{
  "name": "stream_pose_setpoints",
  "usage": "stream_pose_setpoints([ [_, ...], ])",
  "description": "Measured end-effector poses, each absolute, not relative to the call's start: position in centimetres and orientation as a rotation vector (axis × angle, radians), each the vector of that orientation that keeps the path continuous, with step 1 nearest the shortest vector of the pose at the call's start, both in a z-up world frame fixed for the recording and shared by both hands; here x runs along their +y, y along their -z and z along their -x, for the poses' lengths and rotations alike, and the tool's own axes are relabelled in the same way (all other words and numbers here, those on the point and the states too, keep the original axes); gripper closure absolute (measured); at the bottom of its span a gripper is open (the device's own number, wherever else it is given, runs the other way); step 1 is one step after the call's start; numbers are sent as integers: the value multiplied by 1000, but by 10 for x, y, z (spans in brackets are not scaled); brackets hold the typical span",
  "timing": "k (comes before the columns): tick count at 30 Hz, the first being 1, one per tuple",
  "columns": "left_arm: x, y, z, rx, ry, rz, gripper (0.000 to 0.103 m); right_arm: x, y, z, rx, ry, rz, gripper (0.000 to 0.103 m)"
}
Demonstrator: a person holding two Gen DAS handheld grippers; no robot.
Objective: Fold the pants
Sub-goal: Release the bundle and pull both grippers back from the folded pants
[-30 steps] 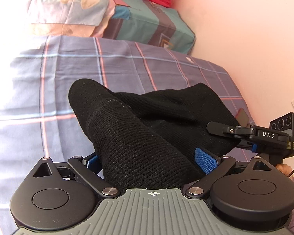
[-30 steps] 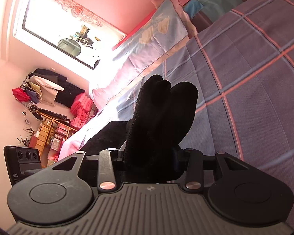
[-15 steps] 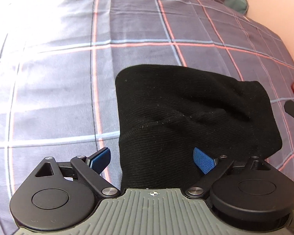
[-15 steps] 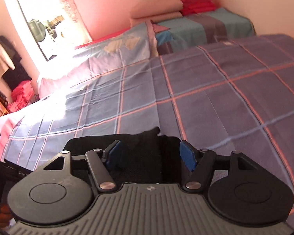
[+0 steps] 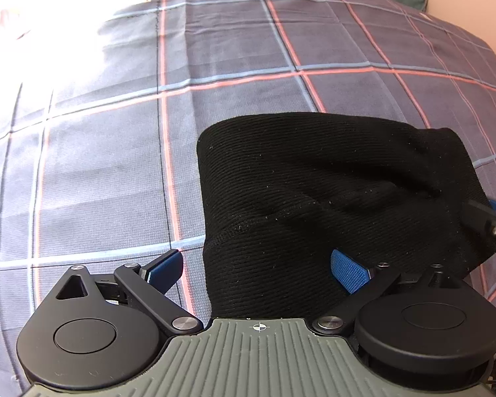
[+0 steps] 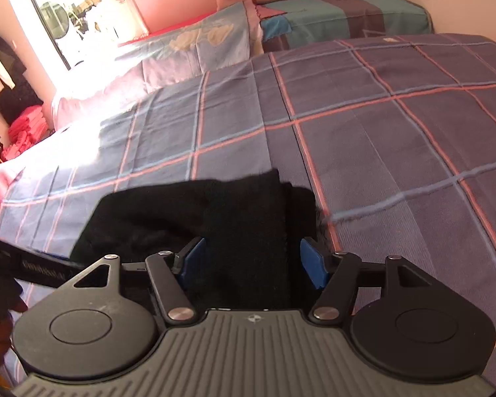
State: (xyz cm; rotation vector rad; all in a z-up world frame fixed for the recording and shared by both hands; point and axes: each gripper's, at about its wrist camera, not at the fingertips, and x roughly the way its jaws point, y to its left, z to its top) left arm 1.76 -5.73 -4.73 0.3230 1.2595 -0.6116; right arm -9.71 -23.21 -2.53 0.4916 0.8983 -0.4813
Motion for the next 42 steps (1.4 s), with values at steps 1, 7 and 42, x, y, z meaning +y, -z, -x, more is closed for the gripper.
stream_pose_setpoints([
  [1, -58, 48, -17, 1263, 617, -322, 0, -241, 29, 106, 881, 485, -586, 31],
  [7, -62, 48, -13, 1239, 599, -343, 0, -244, 23, 121, 868, 495, -658, 33],
  [42, 0, 15, 67, 1221, 512, -462, 0, -158, -6, 145, 958, 485, -486, 24],
])
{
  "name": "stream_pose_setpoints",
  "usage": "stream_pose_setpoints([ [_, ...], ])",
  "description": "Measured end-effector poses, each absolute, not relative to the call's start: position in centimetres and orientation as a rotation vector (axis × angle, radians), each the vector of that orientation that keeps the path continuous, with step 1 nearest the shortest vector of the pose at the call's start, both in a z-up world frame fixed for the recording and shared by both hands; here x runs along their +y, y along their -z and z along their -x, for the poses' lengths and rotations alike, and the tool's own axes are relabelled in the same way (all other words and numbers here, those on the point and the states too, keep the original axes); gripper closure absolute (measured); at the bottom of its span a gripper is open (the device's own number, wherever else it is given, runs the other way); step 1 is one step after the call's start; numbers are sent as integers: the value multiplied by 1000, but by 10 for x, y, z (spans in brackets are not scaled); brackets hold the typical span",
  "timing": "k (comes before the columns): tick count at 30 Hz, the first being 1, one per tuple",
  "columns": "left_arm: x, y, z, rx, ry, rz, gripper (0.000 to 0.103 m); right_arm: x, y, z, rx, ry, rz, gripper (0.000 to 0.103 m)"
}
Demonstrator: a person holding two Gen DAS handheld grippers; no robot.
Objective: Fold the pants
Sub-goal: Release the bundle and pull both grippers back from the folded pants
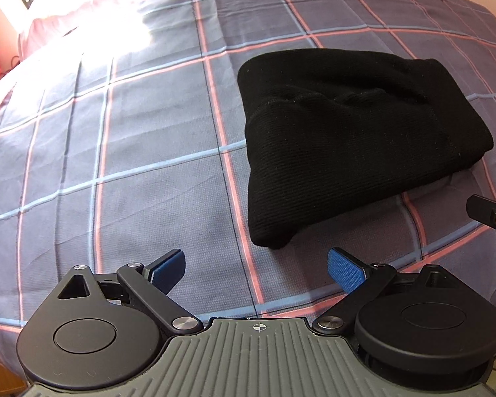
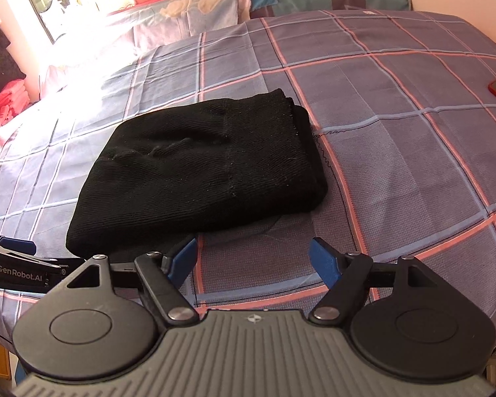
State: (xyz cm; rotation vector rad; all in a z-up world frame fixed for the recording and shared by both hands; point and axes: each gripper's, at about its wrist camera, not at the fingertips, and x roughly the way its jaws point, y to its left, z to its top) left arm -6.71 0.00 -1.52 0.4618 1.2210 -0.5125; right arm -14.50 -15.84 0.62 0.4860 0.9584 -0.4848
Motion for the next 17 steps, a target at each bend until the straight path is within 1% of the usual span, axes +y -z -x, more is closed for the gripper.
stream_pose_setpoints([
  [12, -2, 15, 76, 1190, 522, -480, 0, -152, 1, 155, 973, 480, -500, 24],
  [17, -7, 24, 75, 1253, 527, -477, 0, -150, 6, 153, 1001, 465, -510, 23],
])
